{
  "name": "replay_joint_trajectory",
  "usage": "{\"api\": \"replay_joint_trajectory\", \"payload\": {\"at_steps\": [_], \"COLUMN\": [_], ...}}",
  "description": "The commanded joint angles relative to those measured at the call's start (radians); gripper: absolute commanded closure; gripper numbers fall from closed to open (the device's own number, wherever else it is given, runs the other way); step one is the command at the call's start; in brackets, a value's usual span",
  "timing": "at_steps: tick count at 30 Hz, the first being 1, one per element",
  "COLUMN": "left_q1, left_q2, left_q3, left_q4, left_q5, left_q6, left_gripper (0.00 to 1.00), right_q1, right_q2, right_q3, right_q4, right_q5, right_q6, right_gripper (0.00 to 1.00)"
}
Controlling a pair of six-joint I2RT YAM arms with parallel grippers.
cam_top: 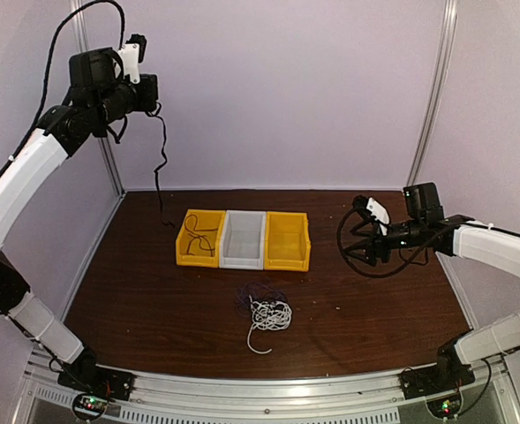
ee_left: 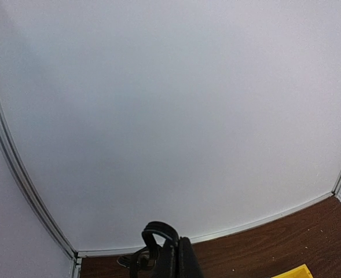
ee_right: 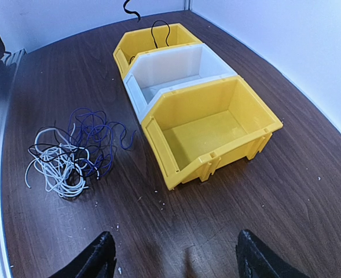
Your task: Untangle the cables
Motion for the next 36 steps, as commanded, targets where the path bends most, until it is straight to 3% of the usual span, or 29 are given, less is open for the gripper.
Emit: {"api": "replay_joint_trajectory", "payload": {"at_steps": [1,12,22,36], "left_q1": [0.007,0.007,0.007,0.005], "left_q2": [0.024,0.053,0.065,0.087], "left_q3": [0.051,0.062,-0.124,-0.367], "left_q4": [0.024,0.028,0.099,0.231], "left_q5": [0.080,0.166,0.226,0.425], "left_q6": [-0.007,-0.053,-0.121,-0.258], "left_gripper": [1.00,1.00,1.00,1.00], "right_q1": [-0.011,-0.011,-0.013,-0.014], "right_q2": [-0.006,-0.002,-0.001,0.009], "right_q3": [-0.002,-0.004,-0.005,-0.007], "right_q4": [-0.001,-0.005,-0.007,-0.009], "right_q5": [-0.011,-0.007,-0.007,-0.004], "right_q6": [0.001,-0.005,-0.012,-0.021], "right_gripper": [0.28,0.28,0.28,0.28]}}
